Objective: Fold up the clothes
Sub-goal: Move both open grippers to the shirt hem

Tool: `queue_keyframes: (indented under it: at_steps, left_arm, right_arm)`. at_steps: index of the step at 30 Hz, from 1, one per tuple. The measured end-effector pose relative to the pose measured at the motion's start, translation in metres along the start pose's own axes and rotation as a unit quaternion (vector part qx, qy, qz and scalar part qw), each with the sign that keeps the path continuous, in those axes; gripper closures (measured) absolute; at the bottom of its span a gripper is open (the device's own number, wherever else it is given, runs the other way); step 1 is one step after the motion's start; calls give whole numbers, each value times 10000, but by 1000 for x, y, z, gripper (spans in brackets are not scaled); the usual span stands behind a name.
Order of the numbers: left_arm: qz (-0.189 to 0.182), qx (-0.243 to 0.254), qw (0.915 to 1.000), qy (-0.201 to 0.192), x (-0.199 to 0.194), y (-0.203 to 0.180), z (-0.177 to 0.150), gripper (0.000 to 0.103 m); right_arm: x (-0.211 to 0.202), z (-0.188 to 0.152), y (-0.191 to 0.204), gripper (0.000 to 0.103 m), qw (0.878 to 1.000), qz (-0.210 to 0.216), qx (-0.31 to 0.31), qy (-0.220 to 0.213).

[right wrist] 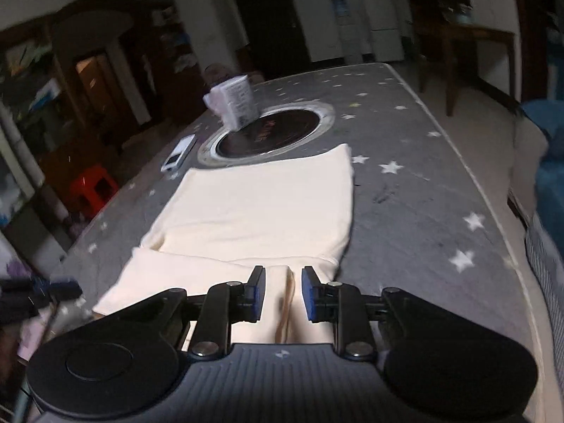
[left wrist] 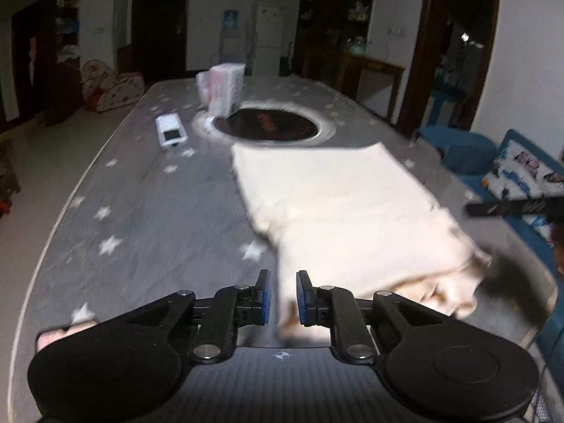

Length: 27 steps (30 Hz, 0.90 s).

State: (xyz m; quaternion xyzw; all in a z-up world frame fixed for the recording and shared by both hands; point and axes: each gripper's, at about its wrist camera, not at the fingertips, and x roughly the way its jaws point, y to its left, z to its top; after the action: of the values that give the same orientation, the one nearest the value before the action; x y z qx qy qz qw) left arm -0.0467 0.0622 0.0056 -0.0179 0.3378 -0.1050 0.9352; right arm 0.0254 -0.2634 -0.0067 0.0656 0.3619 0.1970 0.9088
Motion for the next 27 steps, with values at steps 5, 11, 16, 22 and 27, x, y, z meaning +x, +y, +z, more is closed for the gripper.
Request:
queue_keyframes:
  at_steps: [5, 11, 16, 22, 27]
  left_arm:
    - [-368, 15, 9993, 12, 27, -12, 18, 86]
    - [-549, 63, 9984, 79, 67, -21, 31, 86]
    - [-284, -30, 9990, 335, 91, -10, 28, 87]
    - [-490, -44, 9985, 236, 76, -9, 28, 85]
    - [-910, 348, 9951, 164, 51, -23, 15, 77]
  right_arm:
    - [21, 0, 17, 85, 9975, -141, -691, 112]
    - [34, 3, 30, 86, 9897, -311, -1362, 298]
    - [39, 3, 25, 86, 9851, -449, -1604, 439]
    - [15, 7, 38, 86, 9811, 78, -1903, 353]
    - [10, -10, 48, 86, 9713, 299, -2269, 648]
